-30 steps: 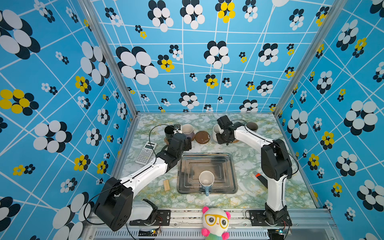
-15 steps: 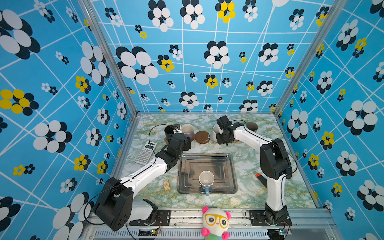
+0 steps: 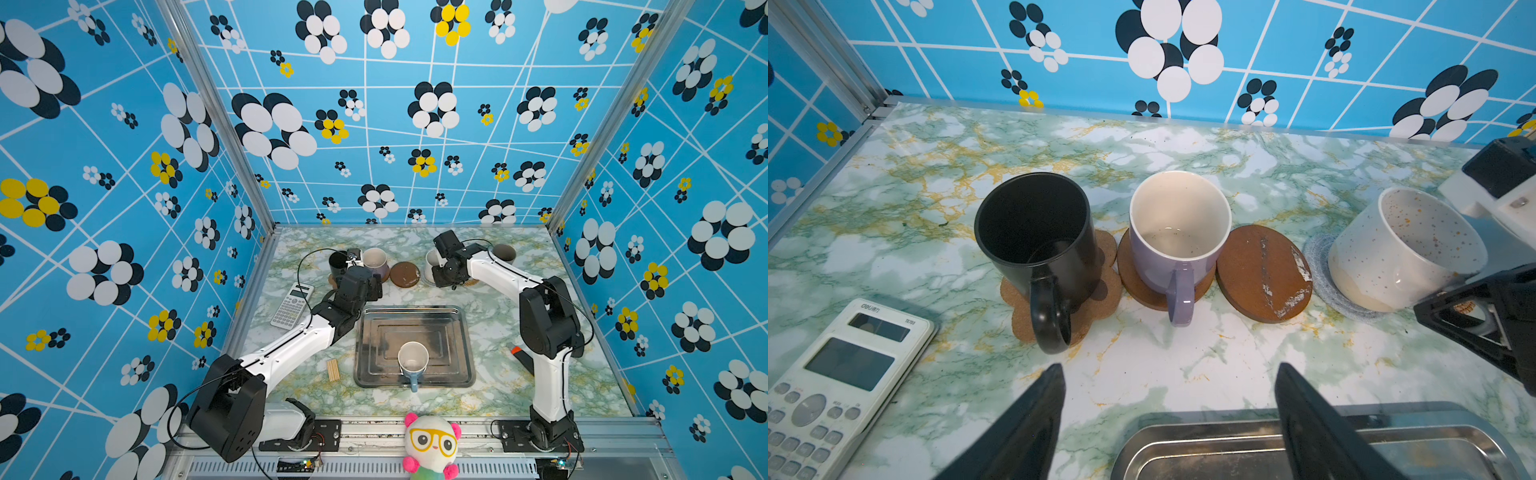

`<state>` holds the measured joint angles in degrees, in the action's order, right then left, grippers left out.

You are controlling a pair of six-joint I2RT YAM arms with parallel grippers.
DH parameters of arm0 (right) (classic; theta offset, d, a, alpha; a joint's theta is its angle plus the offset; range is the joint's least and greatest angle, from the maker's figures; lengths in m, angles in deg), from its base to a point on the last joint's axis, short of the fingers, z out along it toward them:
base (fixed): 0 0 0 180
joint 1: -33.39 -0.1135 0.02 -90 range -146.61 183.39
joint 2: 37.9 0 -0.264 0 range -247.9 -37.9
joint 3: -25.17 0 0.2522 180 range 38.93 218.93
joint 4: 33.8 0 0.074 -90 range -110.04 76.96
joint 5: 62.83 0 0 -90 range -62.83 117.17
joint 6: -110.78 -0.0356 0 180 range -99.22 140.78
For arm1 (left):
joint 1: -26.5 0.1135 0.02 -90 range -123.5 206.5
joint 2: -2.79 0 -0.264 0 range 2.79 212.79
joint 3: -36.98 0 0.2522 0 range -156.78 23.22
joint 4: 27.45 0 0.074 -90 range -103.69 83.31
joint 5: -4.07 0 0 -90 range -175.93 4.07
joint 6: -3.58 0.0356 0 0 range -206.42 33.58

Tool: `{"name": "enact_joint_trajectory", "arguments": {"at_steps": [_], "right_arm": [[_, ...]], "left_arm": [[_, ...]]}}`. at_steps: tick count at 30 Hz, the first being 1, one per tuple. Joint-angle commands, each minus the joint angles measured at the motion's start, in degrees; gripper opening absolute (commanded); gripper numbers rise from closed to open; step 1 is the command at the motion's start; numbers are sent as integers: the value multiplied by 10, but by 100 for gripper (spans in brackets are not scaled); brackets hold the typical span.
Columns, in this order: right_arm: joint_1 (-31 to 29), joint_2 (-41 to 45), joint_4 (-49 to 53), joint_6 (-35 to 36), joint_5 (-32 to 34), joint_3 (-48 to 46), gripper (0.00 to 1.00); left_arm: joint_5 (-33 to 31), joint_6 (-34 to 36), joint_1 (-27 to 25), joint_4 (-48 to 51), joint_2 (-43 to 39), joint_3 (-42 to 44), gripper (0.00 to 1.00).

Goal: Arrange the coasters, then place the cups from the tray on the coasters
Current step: 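Hold the speckled mug on the grey woven coaster with the right gripper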

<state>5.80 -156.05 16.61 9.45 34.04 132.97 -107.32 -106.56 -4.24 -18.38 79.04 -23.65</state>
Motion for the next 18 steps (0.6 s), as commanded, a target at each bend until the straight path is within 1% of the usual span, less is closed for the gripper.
{"name": "enact_joint_trajectory", "arguments": {"at_steps": [1,18], "right_arm": [[3,0,-21,2,9,30,0],[4,-11,-10,0,10,35,0]], "left_arm": [[2,-4,4,6,-15,10,80],[3,-4,5,6,-15,9,80]]}}
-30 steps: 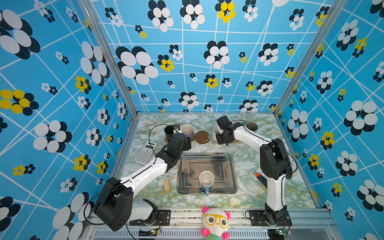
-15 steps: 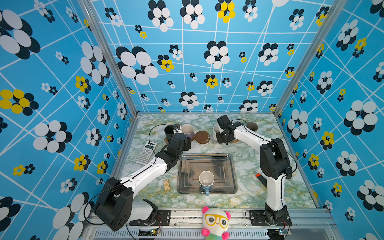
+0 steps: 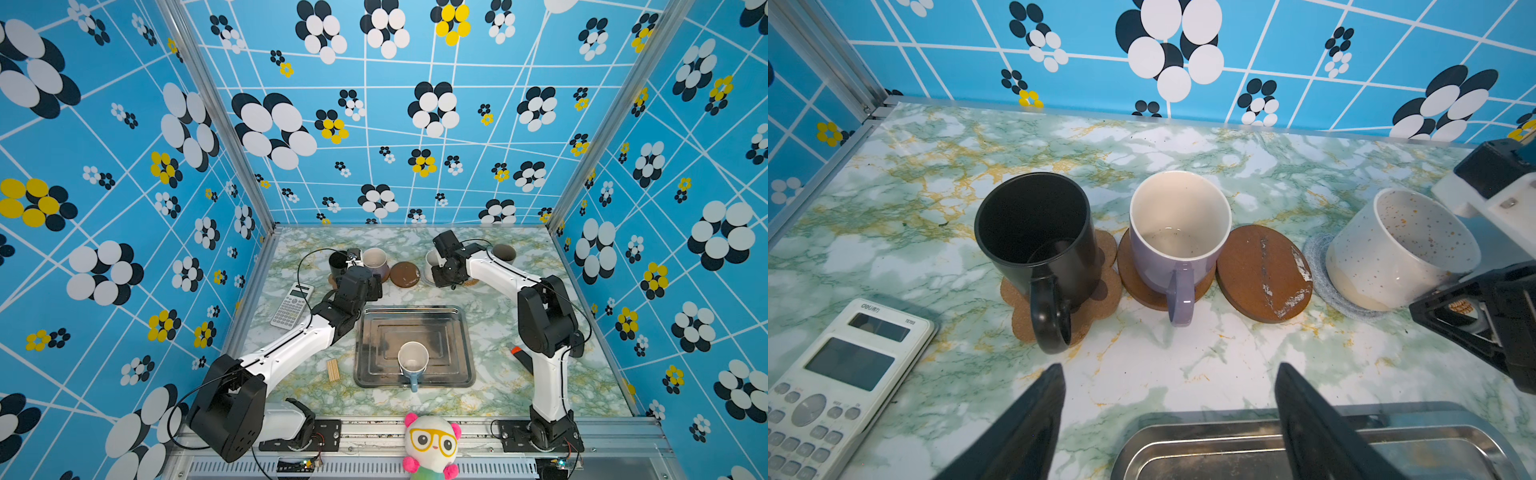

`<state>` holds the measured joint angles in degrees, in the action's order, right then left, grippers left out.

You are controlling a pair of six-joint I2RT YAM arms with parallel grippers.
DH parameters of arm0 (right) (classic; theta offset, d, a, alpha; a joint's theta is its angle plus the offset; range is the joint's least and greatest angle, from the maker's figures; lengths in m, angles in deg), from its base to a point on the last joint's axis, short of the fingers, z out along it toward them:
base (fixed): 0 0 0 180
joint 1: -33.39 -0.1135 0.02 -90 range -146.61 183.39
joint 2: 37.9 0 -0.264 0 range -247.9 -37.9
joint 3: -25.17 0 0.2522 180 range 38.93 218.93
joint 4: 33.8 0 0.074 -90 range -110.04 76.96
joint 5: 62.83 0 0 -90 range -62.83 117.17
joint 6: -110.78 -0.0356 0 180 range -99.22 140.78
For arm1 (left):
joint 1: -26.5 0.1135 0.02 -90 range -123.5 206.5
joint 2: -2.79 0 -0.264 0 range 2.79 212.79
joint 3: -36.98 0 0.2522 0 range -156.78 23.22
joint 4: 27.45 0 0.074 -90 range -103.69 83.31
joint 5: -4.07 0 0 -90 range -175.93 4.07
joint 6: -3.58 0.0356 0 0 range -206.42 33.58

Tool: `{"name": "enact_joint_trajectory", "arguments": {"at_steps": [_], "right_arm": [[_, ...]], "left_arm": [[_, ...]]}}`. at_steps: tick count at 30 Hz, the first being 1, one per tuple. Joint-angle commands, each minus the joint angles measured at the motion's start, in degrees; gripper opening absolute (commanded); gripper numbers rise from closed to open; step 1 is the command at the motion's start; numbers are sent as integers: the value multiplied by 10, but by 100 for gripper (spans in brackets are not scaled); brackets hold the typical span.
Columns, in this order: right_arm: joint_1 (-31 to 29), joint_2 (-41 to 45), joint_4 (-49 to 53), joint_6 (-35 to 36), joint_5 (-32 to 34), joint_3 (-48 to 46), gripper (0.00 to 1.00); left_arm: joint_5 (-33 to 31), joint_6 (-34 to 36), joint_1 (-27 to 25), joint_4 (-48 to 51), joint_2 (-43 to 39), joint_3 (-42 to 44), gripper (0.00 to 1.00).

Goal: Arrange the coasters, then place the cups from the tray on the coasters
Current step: 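Hold the speckled mug on the grey woven coaster with the right gripper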

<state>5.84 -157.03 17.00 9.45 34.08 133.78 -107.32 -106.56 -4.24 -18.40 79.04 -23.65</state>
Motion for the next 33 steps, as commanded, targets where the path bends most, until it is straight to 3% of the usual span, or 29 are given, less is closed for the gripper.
{"name": "enact_joint_trajectory", "arguments": {"at_steps": [1,15,27,33], "right_arm": [[4,-1,-12,-1,10,27,0],[4,2,-6,-4,4,22,0],[4,8,-7,-7,2,17,22],[4,11,-11,-9,-3,11,27]], "left_arm": [[3,-4,5,7,-15,9,80],[3,-5,5,8,-19,10,80],[3,-6,5,8,-26,13,80],[3,-6,5,8,-28,14,80]]}}
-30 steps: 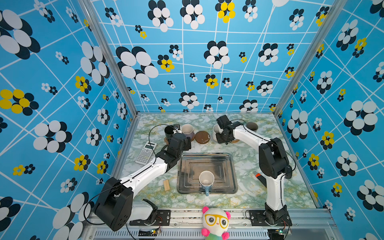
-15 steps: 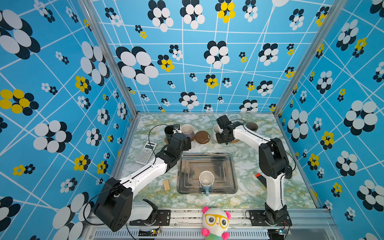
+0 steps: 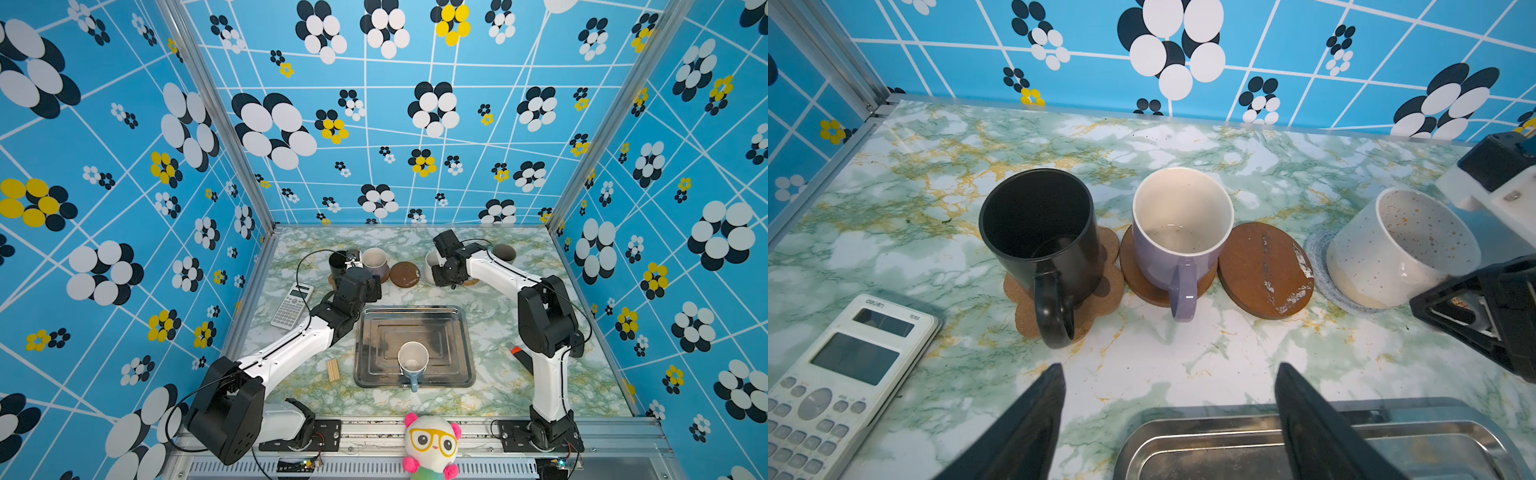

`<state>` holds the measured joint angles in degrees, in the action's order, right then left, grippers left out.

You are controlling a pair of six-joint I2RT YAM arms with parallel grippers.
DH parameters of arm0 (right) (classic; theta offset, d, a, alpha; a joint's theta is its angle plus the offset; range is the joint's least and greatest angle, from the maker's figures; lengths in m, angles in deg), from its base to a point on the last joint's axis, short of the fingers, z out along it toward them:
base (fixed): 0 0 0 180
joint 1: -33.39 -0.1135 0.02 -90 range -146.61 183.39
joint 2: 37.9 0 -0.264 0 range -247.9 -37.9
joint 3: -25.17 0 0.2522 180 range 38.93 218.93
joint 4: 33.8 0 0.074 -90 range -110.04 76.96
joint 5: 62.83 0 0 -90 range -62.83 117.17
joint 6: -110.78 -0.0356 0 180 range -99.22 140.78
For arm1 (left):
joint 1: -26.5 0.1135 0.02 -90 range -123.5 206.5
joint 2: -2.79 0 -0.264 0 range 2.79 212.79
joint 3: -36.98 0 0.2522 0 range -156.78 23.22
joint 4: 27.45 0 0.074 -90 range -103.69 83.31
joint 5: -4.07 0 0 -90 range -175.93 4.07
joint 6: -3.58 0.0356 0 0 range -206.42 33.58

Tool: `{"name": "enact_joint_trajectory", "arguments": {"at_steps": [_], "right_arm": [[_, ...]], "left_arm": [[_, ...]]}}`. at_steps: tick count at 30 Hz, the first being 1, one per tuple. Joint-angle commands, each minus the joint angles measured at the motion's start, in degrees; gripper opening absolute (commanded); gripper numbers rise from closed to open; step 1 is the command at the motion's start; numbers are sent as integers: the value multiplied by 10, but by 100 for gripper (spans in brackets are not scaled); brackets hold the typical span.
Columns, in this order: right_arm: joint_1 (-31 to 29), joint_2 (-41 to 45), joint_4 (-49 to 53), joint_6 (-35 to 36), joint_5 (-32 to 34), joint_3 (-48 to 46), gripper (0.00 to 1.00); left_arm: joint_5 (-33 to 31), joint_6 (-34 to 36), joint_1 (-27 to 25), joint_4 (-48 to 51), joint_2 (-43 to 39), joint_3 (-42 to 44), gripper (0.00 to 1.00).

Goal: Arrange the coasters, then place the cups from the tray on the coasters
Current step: 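Hold the speckled mug on the grey woven coaster with the right gripper, then open and raise the right gripper while the left gripper moves over the tray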

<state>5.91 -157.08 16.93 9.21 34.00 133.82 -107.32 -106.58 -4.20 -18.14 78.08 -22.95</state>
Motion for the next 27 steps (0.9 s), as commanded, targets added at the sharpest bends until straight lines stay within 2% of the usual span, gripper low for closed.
{"name": "enact_joint_trajectory", "arguments": {"at_steps": [1,7,15,27], "right_arm": [[3,12,-11,-6,-2,10,28],[4,21,-13,-6,-3,2,35],[3,60,-21,-9,-5,-27,52],[2,191,-60,-36,4,-144,61]], "left_arm": [[2,-6,5,5,-18,7,80],[4,-7,5,6,-20,7,80],[6,-9,4,6,-28,10,80],[11,-13,3,14,-35,8,80]]}}
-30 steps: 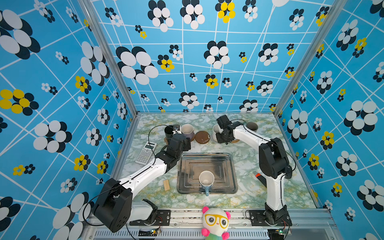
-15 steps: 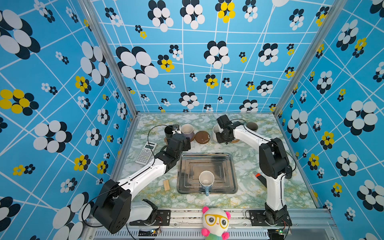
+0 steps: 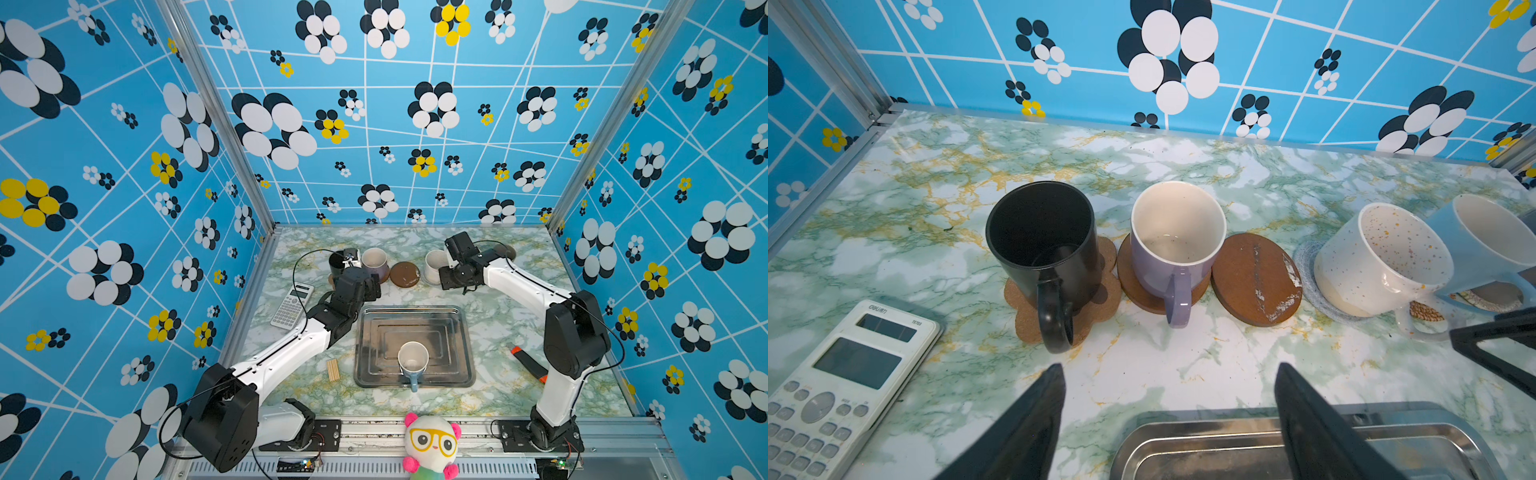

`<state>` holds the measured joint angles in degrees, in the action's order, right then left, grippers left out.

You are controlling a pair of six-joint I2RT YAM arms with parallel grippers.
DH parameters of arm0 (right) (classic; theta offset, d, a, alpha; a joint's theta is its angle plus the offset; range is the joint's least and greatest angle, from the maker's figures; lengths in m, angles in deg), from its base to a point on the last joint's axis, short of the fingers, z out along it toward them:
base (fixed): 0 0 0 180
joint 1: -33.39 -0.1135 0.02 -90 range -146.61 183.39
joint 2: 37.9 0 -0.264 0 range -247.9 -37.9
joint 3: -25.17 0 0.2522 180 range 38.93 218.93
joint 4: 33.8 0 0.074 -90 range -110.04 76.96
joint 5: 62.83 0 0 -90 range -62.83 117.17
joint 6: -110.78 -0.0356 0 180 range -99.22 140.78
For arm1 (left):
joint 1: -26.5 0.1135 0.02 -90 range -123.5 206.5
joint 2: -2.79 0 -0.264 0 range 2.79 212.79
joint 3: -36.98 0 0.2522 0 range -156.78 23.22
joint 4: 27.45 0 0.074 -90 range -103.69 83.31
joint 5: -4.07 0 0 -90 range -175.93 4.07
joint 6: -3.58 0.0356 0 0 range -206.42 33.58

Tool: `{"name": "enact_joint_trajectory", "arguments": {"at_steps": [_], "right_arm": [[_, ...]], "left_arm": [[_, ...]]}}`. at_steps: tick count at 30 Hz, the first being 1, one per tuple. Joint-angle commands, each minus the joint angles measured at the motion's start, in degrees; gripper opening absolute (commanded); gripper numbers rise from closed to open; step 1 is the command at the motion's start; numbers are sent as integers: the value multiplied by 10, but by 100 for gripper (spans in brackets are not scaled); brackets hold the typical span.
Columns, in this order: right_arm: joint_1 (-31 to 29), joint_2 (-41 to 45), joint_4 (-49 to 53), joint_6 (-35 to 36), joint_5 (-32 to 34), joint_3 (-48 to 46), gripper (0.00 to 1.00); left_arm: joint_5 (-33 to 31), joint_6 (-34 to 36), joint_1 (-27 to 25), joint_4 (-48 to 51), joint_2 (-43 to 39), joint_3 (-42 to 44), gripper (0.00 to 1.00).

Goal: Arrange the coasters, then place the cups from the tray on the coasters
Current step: 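Open and raise the right gripper while the left gripper moves over the tray, then lower the left gripper onto the light blue mug's rim in the tray and close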

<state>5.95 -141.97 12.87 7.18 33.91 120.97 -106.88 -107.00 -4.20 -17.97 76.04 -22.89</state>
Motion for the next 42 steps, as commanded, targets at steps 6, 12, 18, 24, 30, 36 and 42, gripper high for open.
{"name": "enact_joint_trajectory", "arguments": {"at_steps": [6,12,18,24,30,36,42], "right_arm": [[-5,119,-37,-34,80,-46,67],[-5,182,-97,-39,91,-41,72],[-5,222,-130,-74,128,-61,80],[-4,297,-231,-112,133,-193,86],[-4,339,-234,-107,180,-243,91],[-4,351,-260,-101,199,-272,98],[-4,339,-271,-98,197,-274,99]], "left_arm": [[19,-26,3,5,-14,8,80],[66,-45,-4,-2,-2,-8,79],[80,-46,-27,34,6,-43,79],[118,-27,-60,100,9,-95,80],[192,-18,-80,219,14,-164,80],[226,-3,-126,338,2,-209,80],[245,-13,-190,426,-12,-215,81]]}}
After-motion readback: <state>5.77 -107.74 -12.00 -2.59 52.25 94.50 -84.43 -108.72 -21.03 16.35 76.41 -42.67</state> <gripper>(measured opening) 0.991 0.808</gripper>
